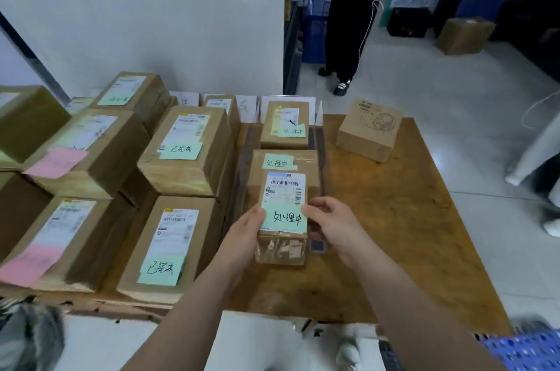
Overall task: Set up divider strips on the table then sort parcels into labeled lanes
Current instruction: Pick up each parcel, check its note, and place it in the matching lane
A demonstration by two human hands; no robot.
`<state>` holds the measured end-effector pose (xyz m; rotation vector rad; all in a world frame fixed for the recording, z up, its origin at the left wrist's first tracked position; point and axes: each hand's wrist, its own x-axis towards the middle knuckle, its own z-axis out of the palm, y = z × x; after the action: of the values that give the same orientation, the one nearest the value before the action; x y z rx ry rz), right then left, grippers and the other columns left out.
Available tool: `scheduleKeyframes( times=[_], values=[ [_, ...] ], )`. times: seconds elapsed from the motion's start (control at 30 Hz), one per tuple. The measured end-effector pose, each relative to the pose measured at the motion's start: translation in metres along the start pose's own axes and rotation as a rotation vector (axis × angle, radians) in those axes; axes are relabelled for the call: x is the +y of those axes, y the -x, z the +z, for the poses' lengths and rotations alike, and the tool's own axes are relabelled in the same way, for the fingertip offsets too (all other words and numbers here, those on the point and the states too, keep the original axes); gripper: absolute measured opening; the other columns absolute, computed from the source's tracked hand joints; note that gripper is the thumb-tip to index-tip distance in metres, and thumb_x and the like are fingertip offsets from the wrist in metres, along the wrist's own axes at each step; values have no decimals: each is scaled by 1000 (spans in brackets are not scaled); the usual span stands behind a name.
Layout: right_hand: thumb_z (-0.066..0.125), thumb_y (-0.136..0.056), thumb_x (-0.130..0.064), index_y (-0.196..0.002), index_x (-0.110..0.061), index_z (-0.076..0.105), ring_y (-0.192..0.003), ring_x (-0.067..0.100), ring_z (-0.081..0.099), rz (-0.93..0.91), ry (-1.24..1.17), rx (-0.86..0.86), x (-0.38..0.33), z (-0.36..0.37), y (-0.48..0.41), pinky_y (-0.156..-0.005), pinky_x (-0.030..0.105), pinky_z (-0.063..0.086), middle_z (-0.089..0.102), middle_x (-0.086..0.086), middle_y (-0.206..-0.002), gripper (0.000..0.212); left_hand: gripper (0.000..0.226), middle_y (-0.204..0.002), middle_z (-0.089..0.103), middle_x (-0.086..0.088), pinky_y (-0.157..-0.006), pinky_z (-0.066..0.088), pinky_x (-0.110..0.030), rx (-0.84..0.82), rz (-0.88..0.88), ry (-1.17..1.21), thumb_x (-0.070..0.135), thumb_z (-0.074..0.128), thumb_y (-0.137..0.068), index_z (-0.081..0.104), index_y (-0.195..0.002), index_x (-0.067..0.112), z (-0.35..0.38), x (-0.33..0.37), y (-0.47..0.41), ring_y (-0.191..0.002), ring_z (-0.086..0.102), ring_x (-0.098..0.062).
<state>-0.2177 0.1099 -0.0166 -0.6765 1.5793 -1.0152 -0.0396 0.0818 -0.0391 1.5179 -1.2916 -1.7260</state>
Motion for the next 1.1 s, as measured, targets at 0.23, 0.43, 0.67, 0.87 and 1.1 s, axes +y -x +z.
scheduleKeyframes(
  times=[0.23,0.43,0.67,0.87,1.1],
  values=[
    [58,-96,-23,-133,-13,52,-102,13,63,33,139,107,40,22,-12,-65,19,51,65,1,-124,39,32,-111,71,9,-61,51,-12,-3,-1,-159,32,43,-104,55,-133,27,-5,-20,-7,-88,70,-1],
    [53,-98,-19,-136,-11,50,-100,16,64,23,257,156,54,25,-26,-74,27,59,62,4,-128,39,38,-119,68,4,-75,55,-24,-4,-51,-201,31,40,-105,50,-140,24,5,-32,-19,-103,67,-12],
    [52,-99,-22,-144,-14,42,-94,10,60,32,288,179,63,26,-26,-54,14,51,59,5,-132,47,42,-122,65,6,-62,51,-14,38,-55,-235,32,41,-104,44,-145,25,11,-43,-24,-101,66,-8],
    [52,-98,-26,-141,-13,46,-100,12,56,-21,245,246,33,18,-24,-66,19,47,56,3,-135,45,54,-154,41,-3,-91,43,-24,148,-6,-287,35,41,-104,28,-154,18,7,-13,-22,-134,45,-19],
    [54,-97,-30,-140,-15,47,-125,18,49,-220,453,340,-18,-28,-19,-101,31,41,51,2,-141,47,45,-141,55,2,-45,42,-5,88,286,-446,32,45,-103,41,-146,22,21,55,-33,-69,57,11]
  ],
)
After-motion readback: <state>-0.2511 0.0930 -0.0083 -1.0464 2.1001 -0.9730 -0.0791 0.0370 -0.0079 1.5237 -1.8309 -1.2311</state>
